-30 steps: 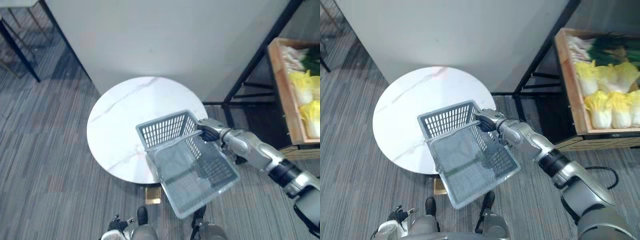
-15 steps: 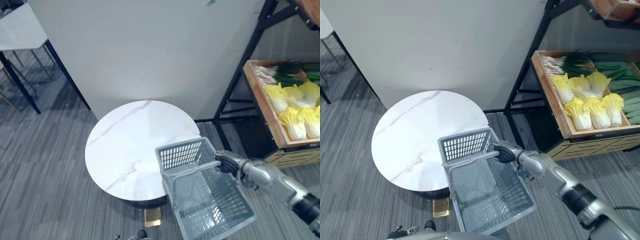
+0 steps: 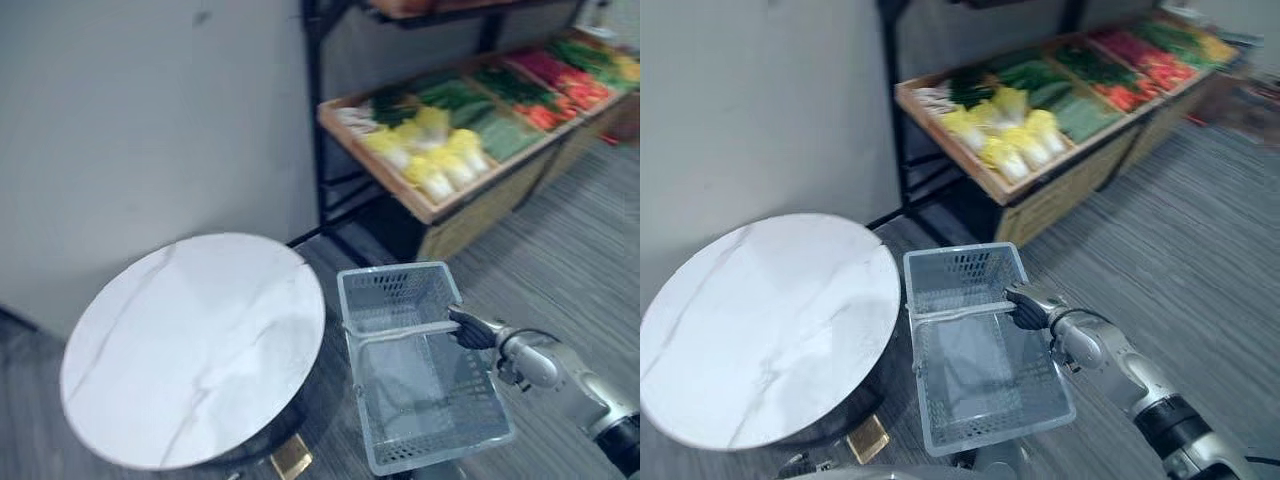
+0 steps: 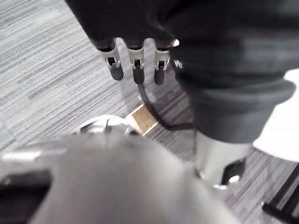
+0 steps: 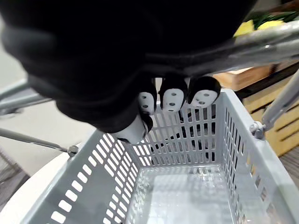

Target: Pick vegetable in the basket

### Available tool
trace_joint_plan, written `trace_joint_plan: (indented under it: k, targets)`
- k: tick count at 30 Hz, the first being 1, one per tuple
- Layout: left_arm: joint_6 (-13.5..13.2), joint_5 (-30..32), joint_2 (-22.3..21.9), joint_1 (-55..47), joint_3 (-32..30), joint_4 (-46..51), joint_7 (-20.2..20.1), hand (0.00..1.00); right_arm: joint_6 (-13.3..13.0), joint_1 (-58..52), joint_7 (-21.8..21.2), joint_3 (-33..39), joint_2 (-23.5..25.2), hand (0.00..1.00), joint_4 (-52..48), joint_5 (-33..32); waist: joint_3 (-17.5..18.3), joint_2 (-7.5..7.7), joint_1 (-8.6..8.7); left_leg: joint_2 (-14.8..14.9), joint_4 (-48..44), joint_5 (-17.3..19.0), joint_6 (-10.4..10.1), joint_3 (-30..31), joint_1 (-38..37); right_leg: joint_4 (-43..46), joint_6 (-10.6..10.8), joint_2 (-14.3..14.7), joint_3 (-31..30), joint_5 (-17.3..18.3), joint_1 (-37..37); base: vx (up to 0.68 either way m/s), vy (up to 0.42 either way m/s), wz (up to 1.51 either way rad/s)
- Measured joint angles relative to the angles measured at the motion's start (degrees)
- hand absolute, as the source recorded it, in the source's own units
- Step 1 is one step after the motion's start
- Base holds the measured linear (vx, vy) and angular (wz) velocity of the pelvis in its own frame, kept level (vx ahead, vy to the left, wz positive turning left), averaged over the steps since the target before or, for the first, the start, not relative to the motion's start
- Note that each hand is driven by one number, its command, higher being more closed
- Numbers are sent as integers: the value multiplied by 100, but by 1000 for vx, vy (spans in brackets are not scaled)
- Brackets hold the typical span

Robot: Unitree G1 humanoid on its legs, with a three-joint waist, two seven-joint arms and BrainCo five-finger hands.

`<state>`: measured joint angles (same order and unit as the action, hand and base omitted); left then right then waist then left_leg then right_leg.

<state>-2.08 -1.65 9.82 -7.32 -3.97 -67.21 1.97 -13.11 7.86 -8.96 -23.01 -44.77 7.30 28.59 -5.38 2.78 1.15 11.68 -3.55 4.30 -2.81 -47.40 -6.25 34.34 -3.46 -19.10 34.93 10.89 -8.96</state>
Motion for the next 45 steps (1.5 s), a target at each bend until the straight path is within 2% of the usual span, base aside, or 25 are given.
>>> trace_joint_plan:
  k: [1, 2, 3, 4, 5, 8, 10, 12, 13, 14, 15, 16, 17, 19, 21, 24, 26, 27, 32, 37, 39, 41, 42, 43, 45]
  targets:
    - [9, -1, 41, 22, 35, -2, -8, 0, 2, 37, 2, -3, 21, 100, 30, 20, 62, 114, -73, 53, -90, -29, -48, -258, 25, -285, 202, -64, 72, 79, 80, -51, -200, -145]
    - [14, -1, 62, 89, 26, -18, -29, 0, -1, 79, 4, -3, 32, 100, 30, 57, 53, 133, -83, 159, -247, -82, -142, -492, 69, -849, 396, 208, 211, 104, 148, -66, -274, -146]
    - [17, -2, 50, 124, 13, -82, -34, 0, 1, 110, 8, 7, 19, 100, 28, 90, 65, 21, -90, 289, -254, -172, -238, -702, 75, -1495, 420, 642, 134, 29, 267, -71, -290, -119]
    - [20, -3, 13, 140, 14, -112, -40, 0, 10, 101, 14, 19, 16, 100, 28, 140, 59, -72, -70, 405, -249, -222, -274, -785, 65, -1732, 345, 827, 104, -122, 311, -111, -252, -92]
    - [18, 11, -10, 116, 27, -121, -64, 0, 14, 16, 16, 22, 10, 100, 16, 213, 60, -87, 35, 504, -248, -340, -240, -937, 11, -2075, 286, 1060, 18, -259, 430, -110, -160, -61]
    - [15, 10, -1, 116, 15, -117, -76, 0, 16, -625, 103, 422, -37, 100, -316, 254, 81, -112, 98, 935, -739, -407, -234, -1075, -56, -2726, 272, 1493, -204, -357, 637, -104, -119, -46]
    - [16, 12, 23, 130, 7, -116, -85, 0, 8, -765, 161, 500, -48, 100, -416, 269, 59, -120, 198, 1313, -1459, -426, -211, -1066, 60, -2957, 267, 1605, -245, -374, 751, -60, -95, -35]
    - [1, 9, -39, 73, -72, -114, -15, 0, -29, -892, 251, 571, -53, 100, -486, 268, -15, -216, 273, 1784, -2506, -602, -71, -829, 117, -3054, 182, 1700, -546, -484, 962, 2, -70, -61]
    - [-41, 9, -62, 44, -95, -108, 25, 0, -30, -893, 253, 575, -49, 100, -481, 268, -60, -211, 278, 1838, -2798, -640, -59, -530, 209, -3085, 116, 1706, -732, -524, 1025, 41, 1, -97]
    - [-52, -1, -82, 56, -96, -102, 18, 0, -30, -889, 268, 601, -18, 100, -463, 266, -62, -268, 260, 1652, -3075, -431, -191, 187, 380, -3104, 123, 1664, -1050, -550, 1030, 39, 29, -102]
    - [-52, -25, -92, 59, -96, -101, 14, 0, -35, -888, 273, 618, 15, 100, -436, 266, -62, -271, 254, 1479, -3134, -284, -237, 565, 495, -3113, 125, 1636, -1212, -574, 1006, 47, 48, -139]
    - [-81, -159, -131, 44, -135, -96, 31, 0, -59, -892, 319, 660, 96, 100, -304, 257, -65, -268, 194, 1077, -3142, 20, -301, 1285, 698, -3149, 173, 1613, -1588, -617, 943, 56, 49, -155]
    - [-117, -265, -169, 20, -187, -46, 54, 0, -81, -893, 377, 698, 176, 100, -55, 234, -72, -272, 156, 706, -2940, 203, -327, 1860, 819, -3186, 215, 1638, -1938, -659, 898, 63, 48, -155]
    - [-138, -280, -207, -31, -270, 10, 69, 0, -28, -952, 398, 820, 322, 100, 322, 216, -125, -307, 165, 313, -2312, 321, -363, 2476, 867, -3208, 252, 1696, -2262, -689, 910, 95, 77, -125]
    - [-171, -287, -279, -49, -367, 141, 71, 0, 51, -1060, 436, 1111, 438, 100, 683, 184, -220, -373, 171, -9, -1293, 319, -366, 3193, 1012, -3171, 311, 1766, -2683, -724, 800, 95, 127, -104]
    - [-185, -383, -350, -50, -447, 201, 61, 0, 160, -1116, 475, 1424, 476, 100, 1000, 184, -319, -466, 170, -185, -480, 197, -438, 3795, 1133, -2996, 375, 1750, -3004, -782, 617, 107, 186, -72]
    - [-235, -386, -497, -102, -508, 227, 68, 0, 197, -1198, 487, 1653, 473, 100, 1300, 183, -359, -651, 142, -247, -136, -325, -498, 4180, 1082, -2915, 579, 1788, -3259, -732, 588, 149, 300, -71]
    - [-244, -380, -492, -98, -532, 234, 67, 0, 226, -1259, 498, 1814, 730, 100, 1553, 183, -374, -620, 126, -356, -130, -205, -433, 4042, 961, -2912, 717, 1640, -3403, -732, 624, 137, 308, -49]
    - [-273, -360, -328, -109, -448, 355, 61, 0, 198, -1711, 546, 2284, 1159, 100, 1758, 63, -374, -368, 138, -862, 51, -73, -166, 3843, 833, -3267, 992, 1141, -3498, -852, 739, 92, 272, -13]
    - [-275, -129, -273, -55, -175, 388, 72, 0, 242, -1625, 841, 2939, 1785, 100, 2718, 65, -348, -383, 40, -1113, 55, 156, 109, 3445, 600, -3005, 1234, 936, -3829, -732, 631, 53, 151, -37]
    - [-271, -25, -266, -42, -80, 380, 135, 0, 325, -1595, 981, 3157, 1963, 100, 2898, 57, -359, -380, 41, -1125, 25, 303, 130, 3339, 518, -2595, 1228, 940, -3856, -644, 451, 21, 61, -50]
    - [-268, 78, -231, 42, 86, 374, 233, 0, 486, -1497, 1224, 3390, 2146, 100, 3177, -57, -394, -421, 64, -1040, 62, 448, 164, 3059, 288, -996, 1207, 1050, -3749, -653, -295, -2, 63, -65]
    - [-268, 79, -204, 65, 146, 375, 256, 0, 528, -1498, 1268, 3436, 2188, 100, 3200, -77, -424, -377, 81, -1051, 82, 486, 201, 3024, 173, -590, 1162, 1031, -3666, -684, -437, 27, 60, -41]
    - [-268, 84, -166, 141, 209, 377, 279, 0, 553, -1558, 1342, 3516, 2277, 100, 3265, -194, -471, -332, 195, -1058, 179, 547, 283, 3005, -99, 12, 1039, 934, -3472, -790, -623, 85, 67, -16]
    - [-264, 141, -96, 197, 285, 402, 341, 0, 560, -1625, 1402, 3618, 2462, 100, 3443, -279, -495, -330, 356, -1042, 278, 606, 312, 2977, -330, 395, 855, 778, -3109, -650, -760, 117, 52, -14]
